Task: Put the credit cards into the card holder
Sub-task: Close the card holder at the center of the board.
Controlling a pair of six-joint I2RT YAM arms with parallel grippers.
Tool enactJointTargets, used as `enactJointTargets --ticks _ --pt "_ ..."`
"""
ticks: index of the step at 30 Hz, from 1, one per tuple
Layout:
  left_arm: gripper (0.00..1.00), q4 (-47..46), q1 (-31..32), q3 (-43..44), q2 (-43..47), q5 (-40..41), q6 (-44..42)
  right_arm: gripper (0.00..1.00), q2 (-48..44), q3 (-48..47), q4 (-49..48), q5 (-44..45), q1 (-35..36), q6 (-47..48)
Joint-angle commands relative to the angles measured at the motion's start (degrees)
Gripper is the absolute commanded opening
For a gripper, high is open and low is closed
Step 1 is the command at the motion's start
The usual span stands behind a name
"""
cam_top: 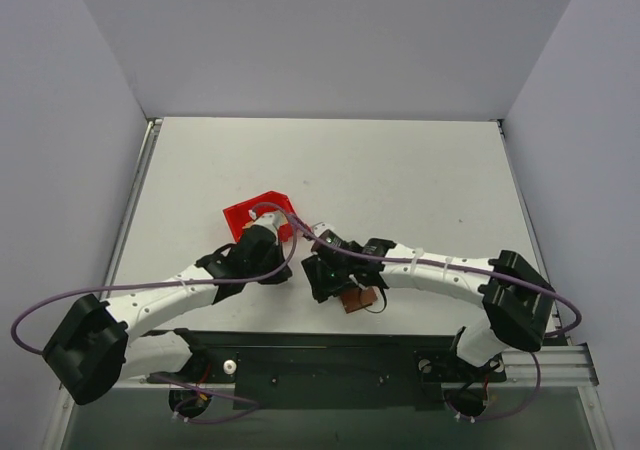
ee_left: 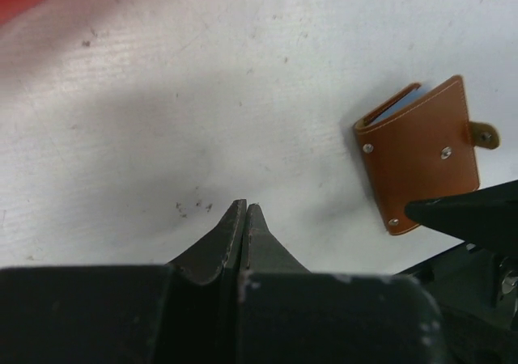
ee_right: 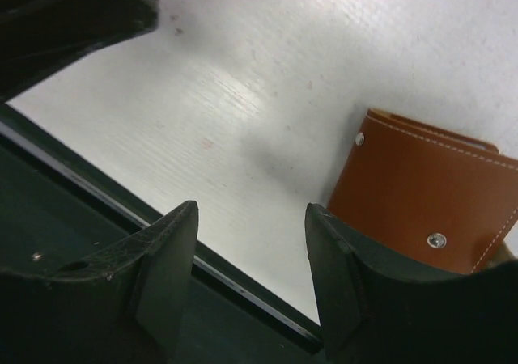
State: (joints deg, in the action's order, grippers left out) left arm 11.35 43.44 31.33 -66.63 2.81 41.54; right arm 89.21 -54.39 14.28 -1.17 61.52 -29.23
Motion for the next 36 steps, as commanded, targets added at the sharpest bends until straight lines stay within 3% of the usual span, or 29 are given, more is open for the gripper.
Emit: enactJointTargets --ticks 1,5,11,19,36 --pt "0.0 0.2 -1.5 6.5 -1.9 1.0 -1.7 0.51 -6.5 1.2 -3.6 -9.5 -5.0 3.7" --pt "0.0 -0.1 -1.9 10.1 -4.5 1.1 -4.3 0.52 -13.5 3.4 -3.9 -10.2 -11.8 3.9" --pt "0.0 -1.2 -2.0 15.7 -10.0 -0.2 -7.9 0.5 -18.5 7.2 0.2 -4.3 -21.6 0.3" --pt "0.0 -6.8 -0.6 18.2 -16.5 -6.8 -8.7 0.48 -23.6 15.7 0.4 -8.1 -35.3 -3.9" --pt "0.0 -20.6 7.0 21.6 -30.0 -13.6 -6.3 0.42 -23.4 17.3 0.0 -9.0 -37.8 -3.6"
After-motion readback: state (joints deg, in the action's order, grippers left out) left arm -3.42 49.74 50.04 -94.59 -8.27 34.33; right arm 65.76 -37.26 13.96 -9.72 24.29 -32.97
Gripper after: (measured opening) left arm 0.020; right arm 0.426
